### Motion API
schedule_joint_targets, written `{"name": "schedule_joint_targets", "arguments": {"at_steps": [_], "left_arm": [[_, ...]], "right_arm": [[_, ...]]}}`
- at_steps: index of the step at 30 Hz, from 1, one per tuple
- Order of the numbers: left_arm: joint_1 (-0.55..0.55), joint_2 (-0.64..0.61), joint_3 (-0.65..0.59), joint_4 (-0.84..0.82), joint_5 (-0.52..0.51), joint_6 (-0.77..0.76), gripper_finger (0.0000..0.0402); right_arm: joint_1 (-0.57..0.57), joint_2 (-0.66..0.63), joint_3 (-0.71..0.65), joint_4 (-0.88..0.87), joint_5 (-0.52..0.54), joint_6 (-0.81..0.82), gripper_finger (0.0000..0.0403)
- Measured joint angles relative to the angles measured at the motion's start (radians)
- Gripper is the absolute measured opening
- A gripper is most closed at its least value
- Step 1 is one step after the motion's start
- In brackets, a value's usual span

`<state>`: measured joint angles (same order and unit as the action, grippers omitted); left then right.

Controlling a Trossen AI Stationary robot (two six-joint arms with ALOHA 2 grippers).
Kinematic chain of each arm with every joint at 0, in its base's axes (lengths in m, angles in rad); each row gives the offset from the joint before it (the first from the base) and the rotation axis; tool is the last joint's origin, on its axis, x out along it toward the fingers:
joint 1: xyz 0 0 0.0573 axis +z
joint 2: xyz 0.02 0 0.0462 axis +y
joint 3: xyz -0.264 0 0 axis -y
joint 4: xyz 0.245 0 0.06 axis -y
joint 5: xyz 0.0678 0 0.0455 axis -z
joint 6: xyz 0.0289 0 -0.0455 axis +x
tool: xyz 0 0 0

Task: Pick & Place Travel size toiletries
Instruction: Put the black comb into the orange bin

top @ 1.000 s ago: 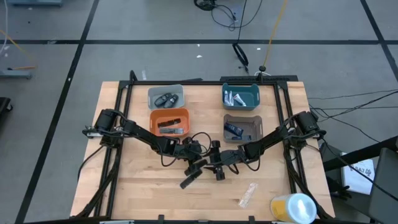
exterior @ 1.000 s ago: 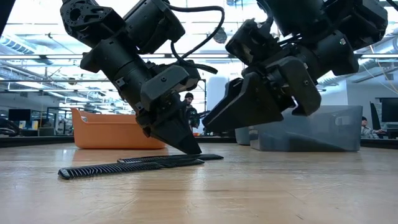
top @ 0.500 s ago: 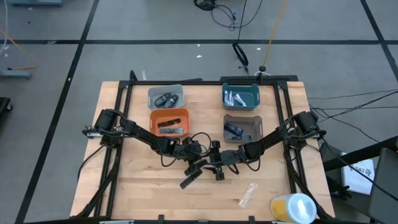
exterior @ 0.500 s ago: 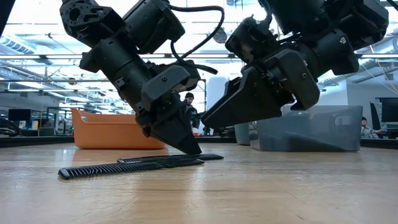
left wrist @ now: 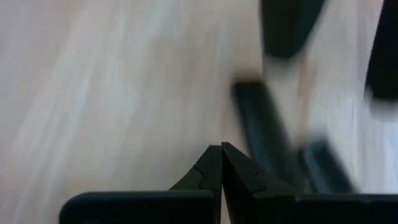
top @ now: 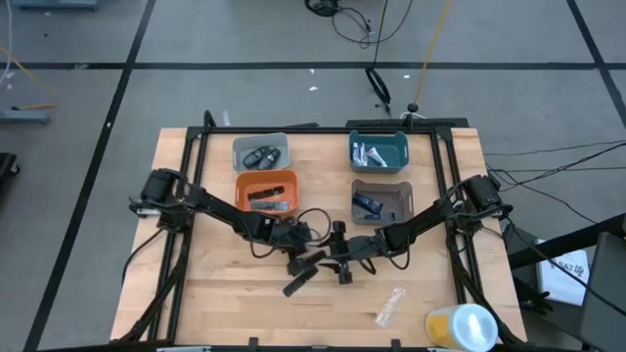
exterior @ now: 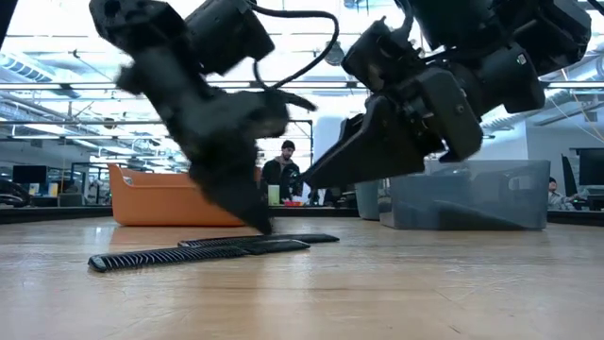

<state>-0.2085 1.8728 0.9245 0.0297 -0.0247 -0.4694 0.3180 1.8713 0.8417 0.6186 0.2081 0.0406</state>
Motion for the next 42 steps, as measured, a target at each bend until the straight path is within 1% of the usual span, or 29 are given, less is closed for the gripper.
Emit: {"name": "schedule_joint_targets", "arguments": {"at_steps": [2, 6, 8, 12, 15, 17, 19, 22, 25, 29, 31, 34, 40, 42], "left_arm": [[-0.009, -0.056, -0.003, -0.112, -0.004, 0.004, 0.0004], [-0.048, -0.188, -0.001, -0.294, -0.089, -0.007, 0.0001], [-0.072, -0.229, 0.0, -0.358, -0.098, -0.048, 0.0006], [-0.117, -0.25, -0.001, -0.429, -0.087, -0.152, 0.002], [-0.126, -0.229, 0.0, -0.468, -0.073, -0.23, 0.0038], [-0.126, -0.2, 0.0, -0.436, -0.072, -0.248, 0.0061], [-0.122, -0.176, 0.0, -0.365, -0.073, -0.249, 0.009], [-0.111, -0.132, 0.001, -0.26, -0.059, -0.228, 0.0141], [-0.095, -0.098, 0.001, -0.212, -0.023, -0.221, 0.0189], [-0.081, -0.055, 0.006, -0.199, -0.02, -0.25, 0.0231], [-0.074, -0.034, 0.009, -0.179, -0.026, -0.256, 0.0242], [-0.065, -0.005, 0.007, -0.131, -0.026, -0.234, 0.0247], [-0.043, 0.017, 0.006, -0.001, 0.028, -0.179, 0.0231], [-0.035, 0.018, 0.004, 0.024, 0.063, -0.168, 0.0224]], "right_arm": [[-0.003, 0.0, 0.0, 0.028, 0.001, 0.0, 0.0238], [0.002, 0.0, 0.001, 0.098, 0.001, -0.001, 0.0238], [0.007, 0.004, 0.001, 0.123, 0.002, -0.014, 0.0238], [0.011, 0.044, 0.001, 0.203, 0.0, -0.042, 0.0238], [0.005, 0.09, 0.019, 0.216, 0.001, -0.015, 0.0238], [0.004, 0.114, 0.022, 0.182, 0.0, -0.011, 0.0238], [0.007, 0.131, 0.04, 0.109, 0.002, -0.02, 0.0243], [0.014, 0.13, 0.101, -0.079, 0.025, -0.027, 0.026], [0.027, 0.13, 0.19, -0.249, 0.028, -0.042, 0.0281], [0.04, 0.13, 0.31, -0.486, 0.027, -0.092, 0.0304], [0.036, 0.129, 0.343, -0.573, 0.026, -0.092, 0.0308], [0.016, 0.129, 0.348, -0.609, 0.023, -0.08, 0.0305], [-0.026, 0.127, 0.329, -0.621, 0.023, -0.054, 0.0294], [-0.041, 0.127, 0.325, -0.622, 0.023, -0.033, 0.0294]]}}
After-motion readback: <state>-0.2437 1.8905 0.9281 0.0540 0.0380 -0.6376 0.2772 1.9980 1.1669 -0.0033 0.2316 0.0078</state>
